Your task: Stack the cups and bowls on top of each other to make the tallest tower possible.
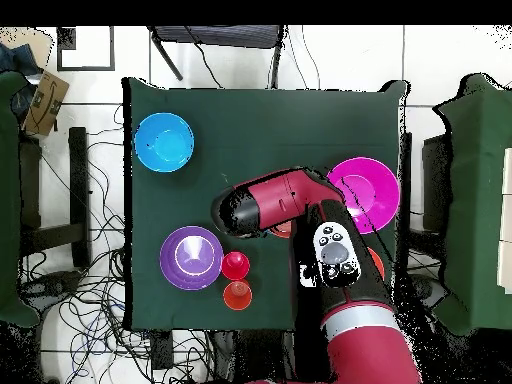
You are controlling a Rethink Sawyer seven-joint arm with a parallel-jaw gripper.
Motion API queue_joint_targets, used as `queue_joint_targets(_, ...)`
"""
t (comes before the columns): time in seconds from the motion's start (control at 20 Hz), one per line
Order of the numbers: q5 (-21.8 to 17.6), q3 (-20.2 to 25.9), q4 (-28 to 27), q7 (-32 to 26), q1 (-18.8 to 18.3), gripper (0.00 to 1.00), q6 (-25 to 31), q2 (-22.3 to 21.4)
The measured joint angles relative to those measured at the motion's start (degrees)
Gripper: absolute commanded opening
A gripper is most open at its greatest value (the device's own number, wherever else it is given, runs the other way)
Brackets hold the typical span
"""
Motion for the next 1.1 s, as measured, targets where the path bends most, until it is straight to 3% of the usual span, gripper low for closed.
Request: queue_joint_targets(1.1,0.0,0.0,0.0,0.0,0.0,0.0,-0.8,0.0)
